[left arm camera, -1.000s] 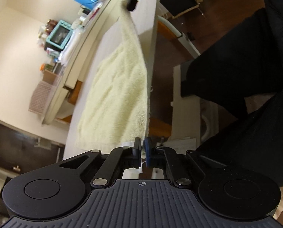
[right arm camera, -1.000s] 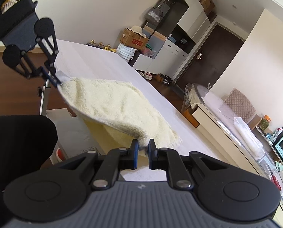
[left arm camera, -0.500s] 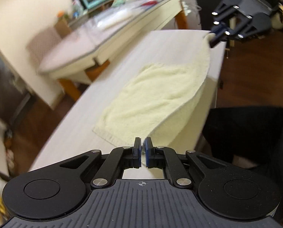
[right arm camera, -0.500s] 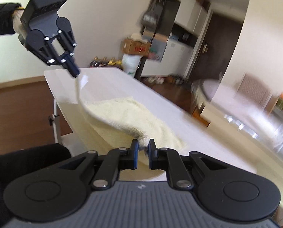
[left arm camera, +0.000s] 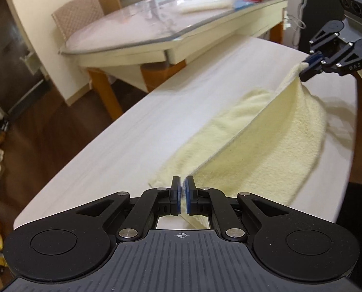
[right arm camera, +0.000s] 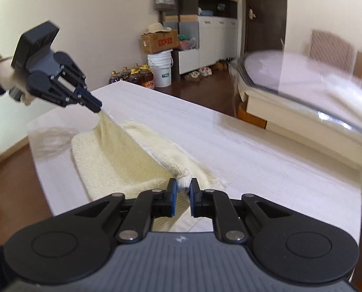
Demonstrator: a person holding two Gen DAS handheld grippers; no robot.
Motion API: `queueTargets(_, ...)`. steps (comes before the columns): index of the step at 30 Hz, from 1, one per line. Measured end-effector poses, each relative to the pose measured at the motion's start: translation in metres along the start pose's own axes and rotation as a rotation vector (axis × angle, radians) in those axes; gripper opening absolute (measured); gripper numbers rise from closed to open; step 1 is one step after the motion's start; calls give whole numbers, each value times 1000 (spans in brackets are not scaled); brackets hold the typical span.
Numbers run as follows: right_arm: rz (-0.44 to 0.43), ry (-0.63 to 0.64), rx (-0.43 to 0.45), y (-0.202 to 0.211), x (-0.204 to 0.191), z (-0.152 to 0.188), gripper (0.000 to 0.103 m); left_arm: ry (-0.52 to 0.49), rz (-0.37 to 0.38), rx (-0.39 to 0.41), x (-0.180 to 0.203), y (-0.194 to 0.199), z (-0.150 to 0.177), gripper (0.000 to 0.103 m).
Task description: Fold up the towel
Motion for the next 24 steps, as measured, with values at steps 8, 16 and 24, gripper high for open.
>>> queueTargets(8,9,-48,-77,-50,15,15,13,55,8,1,-26,-29,2,4)
queueTargets(16,78,-116,-29,-55,32,20,23,111,-48,64,-45,-25,9,9)
queueTargets(24,165,-110,13,-39,28,20,25,125,-76,99,-52,-23,13,9)
Point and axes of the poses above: each gripper's, at about its wrist camera, not at the fingertips, and y roughly against the way its jaws point, x to its right, z to its underside, the point moved 10 cm from there along -y, roughly the way its jaws point, and after that the axes turned 15 degrees about z, right-handed, at the moved point
